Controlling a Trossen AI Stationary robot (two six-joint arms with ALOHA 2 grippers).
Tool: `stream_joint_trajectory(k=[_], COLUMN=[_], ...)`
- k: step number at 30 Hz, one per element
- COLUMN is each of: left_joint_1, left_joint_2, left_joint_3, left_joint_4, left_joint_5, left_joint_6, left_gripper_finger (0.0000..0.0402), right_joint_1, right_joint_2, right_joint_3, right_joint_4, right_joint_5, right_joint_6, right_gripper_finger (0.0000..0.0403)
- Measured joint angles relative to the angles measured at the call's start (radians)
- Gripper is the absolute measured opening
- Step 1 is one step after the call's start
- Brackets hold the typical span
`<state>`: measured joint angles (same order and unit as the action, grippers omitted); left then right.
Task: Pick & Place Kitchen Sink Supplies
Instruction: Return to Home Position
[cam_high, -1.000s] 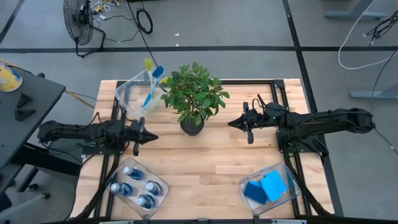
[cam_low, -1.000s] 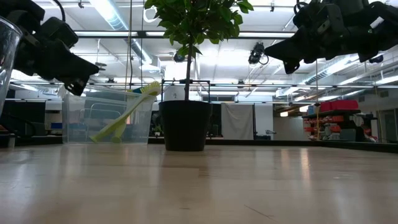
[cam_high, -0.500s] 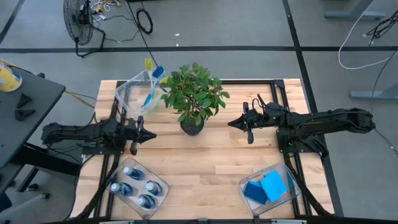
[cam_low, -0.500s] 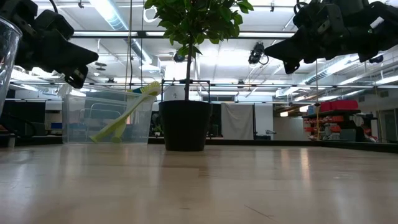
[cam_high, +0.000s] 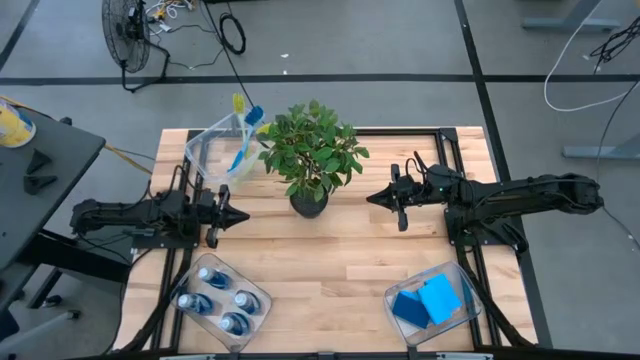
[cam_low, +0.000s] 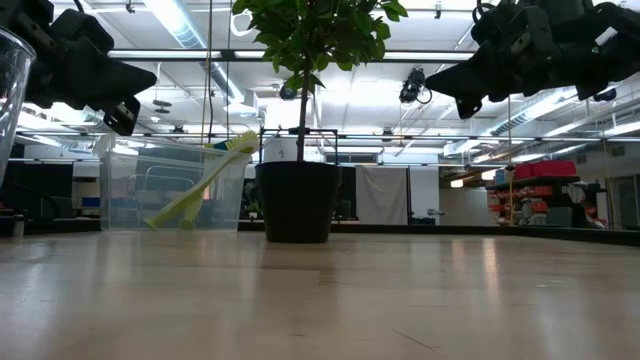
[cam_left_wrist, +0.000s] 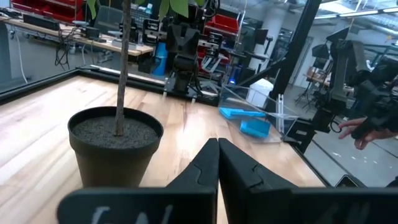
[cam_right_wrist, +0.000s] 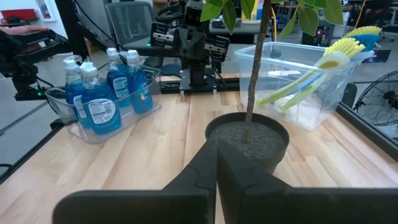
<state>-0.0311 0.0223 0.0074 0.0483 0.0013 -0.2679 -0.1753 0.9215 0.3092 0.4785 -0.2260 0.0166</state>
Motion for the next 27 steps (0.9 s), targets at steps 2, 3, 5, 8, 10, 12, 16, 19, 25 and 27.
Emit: stream_joint_trajectory(k=[2, 3, 5, 8, 10, 12, 16, 19, 25, 27], left_joint_1=[0.0, 0.0, 0.0, 0.0, 0.0, 0.0, 0.0, 0.0, 0.0, 0.0], left_joint_2=[0.0, -0.006, -0.022, -0.022, -0.022, -0.022, -0.022, -0.022, -0.01, -0.01], left_joint_3=[0.0, 0.0, 0.0, 0.0, 0.0, 0.0, 0.0, 0.0, 0.0, 0.0], left_joint_4=[0.0, -0.002, 0.0, -0.001, -0.001, -0.001, -0.001, -0.001, -0.001, -0.001], left_joint_5=[0.0, 0.0, 0.0, 0.0, 0.0, 0.0, 0.0, 0.0, 0.0, 0.0], left_joint_6=[0.0, 0.0, 0.0, 0.0, 0.0, 0.0, 0.0, 0.0, 0.0, 0.001], left_gripper_finger=[0.0007, 0.0007, 0.0007, 0.0007, 0.0007, 0.0007, 0.0007, 0.0007, 0.0007, 0.0007], right_joint_1=[0.0, 0.0, 0.0, 0.0, 0.0, 0.0, 0.0, 0.0, 0.0, 0.0], right_joint_2=[0.0, 0.0, 0.0, 0.0, 0.0, 0.0, 0.0, 0.0, 0.0, 0.0], right_joint_3=[0.0, 0.0, 0.0, 0.0, 0.0, 0.0, 0.0, 0.0, 0.0, 0.0], right_joint_4=[0.0, 0.0, 0.0, 0.0, 0.0, 0.0, 0.0, 0.0, 0.0, 0.0], right_joint_5=[0.0, 0.0, 0.0, 0.0, 0.0, 0.0, 0.0, 0.0, 0.0, 0.0], right_joint_6=[0.0, 0.0, 0.0, 0.0, 0.0, 0.0, 0.0, 0.0, 0.0, 0.0], right_gripper_finger=[0.0009, 0.0009, 0.0009, 0.0009, 0.0009, 0.0009, 0.0009, 0.0009, 0.0009, 0.0009])
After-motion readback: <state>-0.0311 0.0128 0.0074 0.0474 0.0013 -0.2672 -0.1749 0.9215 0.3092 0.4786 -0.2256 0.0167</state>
